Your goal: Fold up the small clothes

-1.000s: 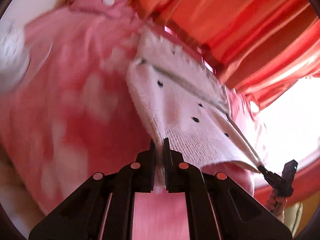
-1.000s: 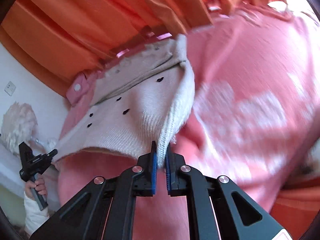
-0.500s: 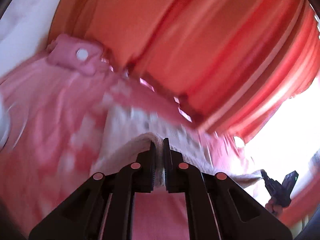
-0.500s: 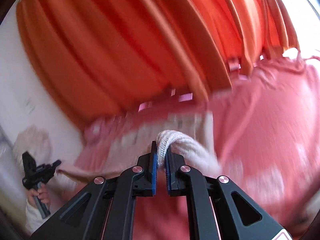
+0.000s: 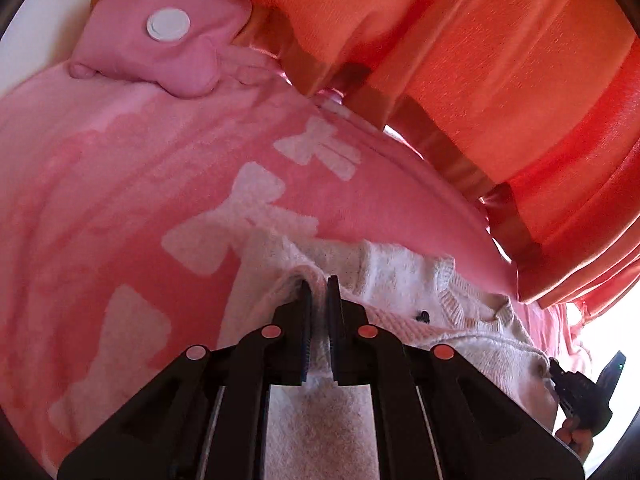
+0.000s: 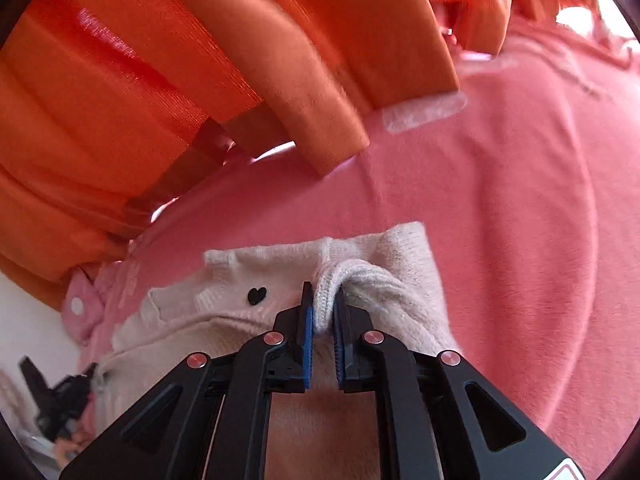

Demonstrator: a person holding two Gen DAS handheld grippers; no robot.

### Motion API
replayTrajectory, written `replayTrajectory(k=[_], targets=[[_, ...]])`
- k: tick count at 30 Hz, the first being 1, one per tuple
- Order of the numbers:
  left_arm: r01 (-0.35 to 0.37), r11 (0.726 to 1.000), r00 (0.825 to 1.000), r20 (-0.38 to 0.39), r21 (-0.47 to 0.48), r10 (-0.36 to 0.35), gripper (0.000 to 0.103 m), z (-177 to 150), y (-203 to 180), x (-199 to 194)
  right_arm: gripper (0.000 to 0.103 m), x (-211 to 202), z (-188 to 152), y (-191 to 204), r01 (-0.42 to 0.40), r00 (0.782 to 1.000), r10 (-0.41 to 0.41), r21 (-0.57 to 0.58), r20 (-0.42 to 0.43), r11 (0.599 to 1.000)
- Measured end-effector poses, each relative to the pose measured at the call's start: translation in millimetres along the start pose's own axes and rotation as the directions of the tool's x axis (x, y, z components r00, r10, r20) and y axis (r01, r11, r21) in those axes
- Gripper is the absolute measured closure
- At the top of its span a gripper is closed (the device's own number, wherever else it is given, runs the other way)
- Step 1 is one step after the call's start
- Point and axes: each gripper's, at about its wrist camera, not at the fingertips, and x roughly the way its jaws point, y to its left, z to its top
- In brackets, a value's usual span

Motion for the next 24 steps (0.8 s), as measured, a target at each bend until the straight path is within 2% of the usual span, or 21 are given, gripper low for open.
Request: replayTrajectory(k=[2, 3, 4, 5, 6, 7, 9, 11, 12, 13, 15, 17, 18, 19, 21, 22, 23, 24], targets=[[0.005, 1.000, 1.000, 0.003, 0.002, -0.005, 0.093, -1.0, -1.5, -1.3, 0.087, -17.4, 6.1, -4.9, -0.045, 0.996, 0.042, 0.038, 0.075, 0.998], [0.004, 1.000, 1.000, 0.009, 0.000, -0.004, 0.093, 0.0, -2.5, -1.9, 0.079, -27.7, 7.9, -5.5, -0.058, 0.992, 0.052, 0.049, 0.118, 0.997], [0.013, 1.000, 1.000, 0.019, -0.003, -0.013, 0.086, 1.8, -3.8, -4.3, 0.059, -38.2, 11.3, -8.4, -0.071, 0.985, 0.061, 0.059, 0.161, 0.996], [0.019, 1.000, 0.999, 0.038, -0.008, -0.019, 0.078, 3.3, -4.8, -10.9, 0.049, -51.1, 13.0, -12.4, -0.075, 0.976, 0.060, 0.068, 0.210, 0.995], [0.005, 1.000, 0.998, 0.068, -0.009, -0.004, 0.055, 4.2, -7.0, -17.6, 0.042, -58.0, 13.7, -16.2, -0.062, 0.973, 0.045, 0.071, 0.227, 0.996], [-0.017, 1.000, 0.995, 0.100, -0.005, 0.018, 0.035, 4.2, -8.4, -24.7, 0.042, -58.4, 14.8, -18.7, -0.047, 0.976, 0.031, 0.070, 0.213, 0.996], [-0.049, 0.998, 0.991, 0.130, 0.027, 0.045, 0.031, 3.5, -13.3, -34.3, 0.042, -46.4, 12.9, -24.5, -0.022, 0.991, 0.013, 0.069, 0.131, 0.997], [-0.039, 0.997, 0.995, 0.095, 0.070, 0.032, 0.030, 1.3, -18.3, -31.3, 0.042, -30.5, 7.0, -22.2, -0.011, 0.999, 0.010, 0.046, 0.036, 0.999], [-0.031, 0.996, 0.998, 0.053, 0.086, 0.027, 0.029, -2.3, -21.3, -24.4, 0.042, -23.5, 4.0, -16.3, -0.005, 1.000, 0.005, 0.020, 0.001, 1.000], [-0.030, 0.995, 0.999, 0.018, 0.097, 0.028, 0.029, -6.2, -23.9, -17.4, 0.042, -17.7, 0.0, -10.3, 0.011, 0.999, -0.011, -0.013, -0.032, 1.000], [-0.059, 0.990, 0.997, -0.038, 0.130, 0.064, 0.031, -14.6, -28.3, -2.2, 0.044, -6.4, -9.5, 2.5, 0.091, 0.993, -0.098, -0.106, -0.065, 0.990], [-0.108, 0.979, 0.990, -0.066, 0.175, 0.121, 0.050, -20.3, -30.7, 9.9, 0.068, 0.9, -17.5, 11.7, 0.200, 0.974, -0.216, -0.190, -0.065, 0.961], [-0.133, 0.971, 0.988, -0.054, 0.198, 0.146, 0.067, -20.9, -32.3, 10.6, 0.085, 0.5, -19.5, 14.3, 0.211, 0.972, -0.227, -0.199, -0.061, 0.957], [-0.117, 0.973, 0.991, -0.043, 0.198, 0.128, 0.092, -19.4, -33.0, 7.1, 0.091, -4.1, -18.4, 14.8, 0.195, 0.977, -0.207, -0.188, -0.046, 0.963], [-0.040, 0.989, 0.999, -0.001, 0.140, 0.040, 0.093, -10.5, -31.7, -11.4, 0.093, -31.4, -11.8, 21.8, 0.064, 0.998, -0.060, -0.159, 0.033, 0.985], [-0.013, 0.992, 0.999, 0.048, 0.129, 0.007, 0.094, -4.8, -33.7, -25.7, 0.093, -48.6, -8.7, 27.2, -0.011, 0.996, 0.026, -0.162, 0.087, 0.987], [0.004, 0.990, 0.994, 0.110, 0.141, -0.019, 0.094, 1.9, -38.2, -42.9, 0.093, -66.6, -6.6, 32.7, -0.081, 0.984, 0.107, -0.175, 0.143, 0.981], [0.010, 0.990, 0.990, 0.136, 0.144, -0.029, 0.094, 5.3, -39.8, -50.3, 0.094, -79.5, -6.1, 35.7, -0.130, 0.968, 0.166, -0.191, 0.190, 0.973]])
